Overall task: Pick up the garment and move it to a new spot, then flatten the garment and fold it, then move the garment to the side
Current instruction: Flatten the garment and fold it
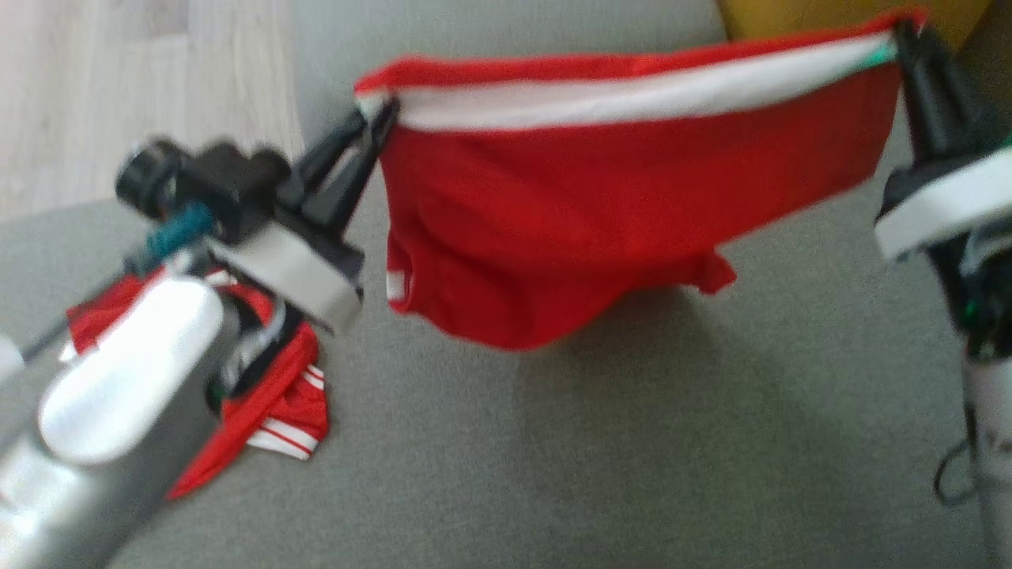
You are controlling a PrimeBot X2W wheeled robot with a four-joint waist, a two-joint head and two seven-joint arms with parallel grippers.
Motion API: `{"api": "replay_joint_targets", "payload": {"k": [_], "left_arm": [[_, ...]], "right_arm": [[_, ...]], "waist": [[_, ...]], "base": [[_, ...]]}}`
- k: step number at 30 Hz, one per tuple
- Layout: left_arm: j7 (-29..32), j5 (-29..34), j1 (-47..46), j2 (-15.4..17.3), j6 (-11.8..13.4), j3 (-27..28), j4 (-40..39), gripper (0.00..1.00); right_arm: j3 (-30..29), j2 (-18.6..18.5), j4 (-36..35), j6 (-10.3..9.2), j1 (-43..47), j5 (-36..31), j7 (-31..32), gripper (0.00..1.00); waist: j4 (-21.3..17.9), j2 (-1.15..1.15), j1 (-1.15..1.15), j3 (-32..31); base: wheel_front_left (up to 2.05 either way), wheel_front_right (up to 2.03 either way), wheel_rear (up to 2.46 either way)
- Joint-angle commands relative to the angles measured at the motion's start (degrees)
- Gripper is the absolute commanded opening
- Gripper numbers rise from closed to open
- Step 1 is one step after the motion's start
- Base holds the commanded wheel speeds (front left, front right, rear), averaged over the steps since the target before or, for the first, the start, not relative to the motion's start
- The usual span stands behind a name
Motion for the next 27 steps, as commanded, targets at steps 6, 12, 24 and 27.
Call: {"api": "replay_joint_targets", "payload": {"k": [6, 12, 24, 27], "left_arm": [[1.9, 1.4, -17.9, 0.3, -4.3, 4.6, 7.4, 0.0], [-0.9, 4.3, -34.6, -3.3, -7.1, 5.2, 21.9, 0.0], [-16.8, 7.3, -47.7, -13.6, -7.7, 5.3, 45.0, 0.0], [-17.9, 6.8, -45.0, -15.2, -8.6, 3.4, 47.5, 0.0]], "right_arm": [[-0.8, 0.4, 7.0, -0.04, -17.1, 3.7, 1.6, 0.0], [-0.4, 2.1, 22.7, -0.04, -37.0, 5.0, -4.7, 0.0], [3.9, 1.3, 49.6, -0.04, -52.6, 1.4, -23.0, 0.0], [6.2, 0.5, 54.1, -0.04, -50.7, 2.2, -24.0, 0.0]], "waist": [[-0.3, 0.0, 0.0, 11.5], [-0.7, 0.0, 0.0, 19.4], [0.6, 0.0, 0.0, 23.2], [1.3, 0.0, 0.0, 23.4]], "base": [[0.0, 0.0, 0.0], [0.0, 0.0, 0.0], [0.0, 0.0, 0.0], [0.0, 0.0, 0.0]]}}
